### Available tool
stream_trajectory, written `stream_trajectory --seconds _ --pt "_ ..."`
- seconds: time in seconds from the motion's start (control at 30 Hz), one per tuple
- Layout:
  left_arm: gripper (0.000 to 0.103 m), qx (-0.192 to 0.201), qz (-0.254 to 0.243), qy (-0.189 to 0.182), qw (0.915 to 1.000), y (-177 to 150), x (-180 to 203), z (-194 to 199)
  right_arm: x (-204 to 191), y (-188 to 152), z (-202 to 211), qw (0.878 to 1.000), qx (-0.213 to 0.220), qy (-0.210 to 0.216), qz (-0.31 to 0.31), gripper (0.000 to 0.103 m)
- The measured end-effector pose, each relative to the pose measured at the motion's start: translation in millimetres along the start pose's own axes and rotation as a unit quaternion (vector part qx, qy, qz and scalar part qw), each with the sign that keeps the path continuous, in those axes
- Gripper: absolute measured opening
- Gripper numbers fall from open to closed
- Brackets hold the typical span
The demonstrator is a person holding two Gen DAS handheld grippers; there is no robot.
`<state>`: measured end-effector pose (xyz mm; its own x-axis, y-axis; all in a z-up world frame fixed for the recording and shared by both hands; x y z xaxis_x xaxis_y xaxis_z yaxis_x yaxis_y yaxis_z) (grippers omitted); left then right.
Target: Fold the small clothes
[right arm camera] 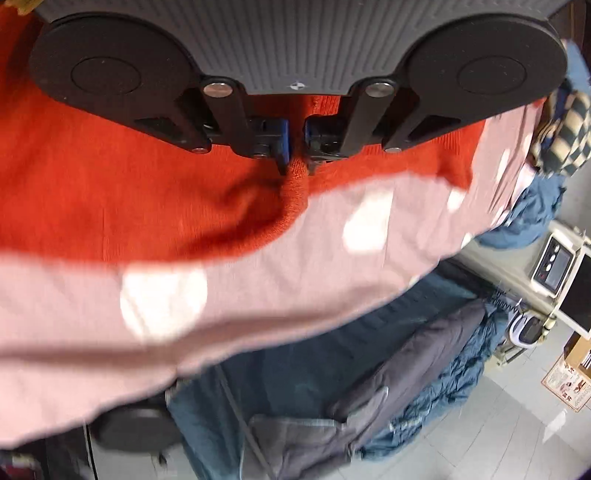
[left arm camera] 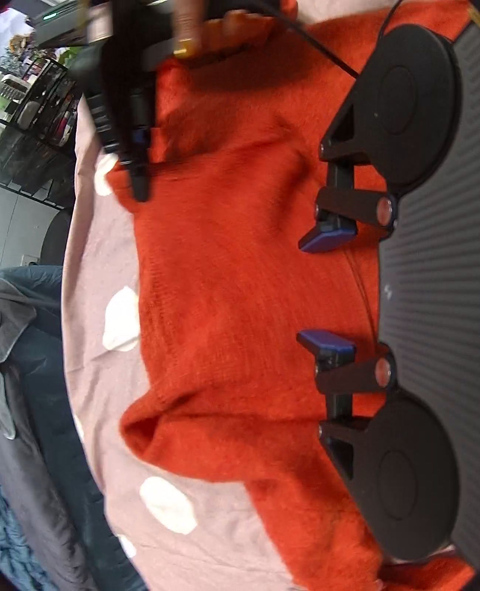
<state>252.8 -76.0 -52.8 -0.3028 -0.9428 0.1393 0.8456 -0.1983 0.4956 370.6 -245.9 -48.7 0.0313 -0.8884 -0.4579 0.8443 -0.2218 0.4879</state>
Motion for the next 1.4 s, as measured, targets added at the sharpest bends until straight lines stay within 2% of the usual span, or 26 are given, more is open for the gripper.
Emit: stream_trajectory --seconds 0.07,0.2,0.27,0.37,0.4,0.43,0.5,0.53,0.6,0.67,0.73,0.8,0.87,0.9,0.97,1.03,1.1,1.13,1.23,1.27,1.3,1.37,1.4 --pt "0.048 -0.007 -0.008 0.008 0.9999 2.1 -1.3 -7.9 0.1 18.0 -3.8 0.999 0.018 -0.018 0.023 0.013" --pt "0.051 -0.017 -0.036 0.017 0.9991 5.8 -1.1 -15.9 -1.8 8.7 -34.6 0.994 -0.03 -0.051 0.086 0.014" --pt "0.052 -0.025 -0.053 0.029 0.9978 6.4 -2.6 -10.6 -1.2 9.1 -17.3 0.993 -0.013 -0.062 0.099 0.031" --pt "0.06 -0.04 -0.1 0.092 0.9899 -1.1 -21.2 -2.0 -7.4 8.3 19.4 0.983 0.039 -0.105 0.148 0.04" --pt "0.06 -0.046 -0.1 0.1 0.9889 -4.7 -28.9 -0.5 -14.6 3.0 33.7 0.978 0.056 -0.099 0.173 0.04" --pt "0.06 -0.046 -0.079 0.091 0.9917 -6.1 -35.0 2.0 -20.7 -1.9 41.2 0.977 0.064 -0.075 0.187 0.04" --pt "0.059 -0.029 -0.017 0.066 0.9972 -0.3 -43.4 9.1 -36.2 -25.8 49.4 0.974 0.048 -0.014 0.222 0.04" --pt "0.059 -0.014 -0.005 0.059 0.9981 4.0 -42.1 16.6 -43.7 -40.9 50.8 0.968 0.04 0.004 0.249 0.039" --pt "0.059 0.01 -0.018 0.046 0.9987 16.6 -28.8 24.6 -55.9 -69.7 45.2 0.95 0.024 0.025 0.309 0.039" --pt "0.059 0.02 -0.049 0.041 0.9978 24.2 -13.9 25.9 -55.6 -100.2 27.8 0.939 -0.031 0.022 0.341 0.039" --pt "0.059 0.007 -0.077 0.037 0.9963 26.4 -1.7 11.8 -46.8 -128.8 18.8 0.937 -0.073 0.013 0.341 0.039" --pt "0.059 -0.021 -0.093 0.037 0.9947 17.0 1.8 -0.5 -43.7 -149.8 26.4 0.933 -0.093 0.018 0.348 0.039" --pt "0.06 -0.046 -0.102 0.054 0.9923 3.3 -5.2 -11.0 -41.3 -156.8 39.1 0.934 -0.093 0.015 0.345 0.039" --pt "0.061 -0.054 -0.098 0.056 0.9921 -3.2 -10.6 -14.3 -38.7 -156.7 45.6 0.939 -0.094 0.017 0.33 0.039" --pt "0.072 -0.051 -0.081 0.05 0.9942 -11.2 -19.8 -11.6 -30.0 -149.6 61.2 0.957 -0.085 0.02 0.278 0.04" --pt "0.071 -0.071 -0.082 0.064 0.9921 -19.8 -26.2 -7.3 -18.7 -140.5 80.0 0.971 -0.072 0.016 0.227 0.04" --pt "0.071 -0.071 -0.083 0.069 0.9916 -25.3 -25.8 6.4 -5.3 -125.2 107.4 0.978 -0.029 -0.014 0.205 0.042" --pt "0.071 -0.065 -0.078 0.067 0.9926 -27.4 -23.8 15.3 3.4 -115.3 120.5 0.978 -0.004 -0.043 0.204 0.045" --pt "0.074 -0.044 -0.054 0.045 0.9966 -32.2 -13.8 41.8 38.6 -86.9 166.6 0.961 0.062 -0.149 0.224 0.059" --pt "0.076 -0.038 -0.051 0.038 0.9972 -33.5 -6.9 47.4 49.7 -81.5 176.0 0.955 0.064 -0.172 0.233 0.071" --pt "0.077 -0.035 -0.053 0.031 0.9975 -35.1 1.2 51.9 59.5 -78.1 178.8 0.948 0.054 -0.191 0.247 0.077" --pt "0.082 -0.034 -0.065 0.021 0.9971 -37.6 14.6 58.2 74.0 -73.8 177.5 0.931 0.028 -0.213 0.295 0.08" --pt "0.084 -0.036 -0.069 0.019 0.9968 -39.1 22.0 58.1 74.0 -73.2 175.1 0.919 0.02 -0.209 0.335 0.08"
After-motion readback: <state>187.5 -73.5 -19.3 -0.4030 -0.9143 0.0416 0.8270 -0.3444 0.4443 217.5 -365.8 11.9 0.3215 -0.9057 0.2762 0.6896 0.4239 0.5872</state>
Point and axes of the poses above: each gripper's, at about its wrist camera, not at the fingertips, and z roughly against the way its jaws point, x to its right, y to its top, the point moved 10 cm from there along -z, roughly the way its jaws point, and after that the axes turned 4 degrees about -y, right-handed, at the moved point
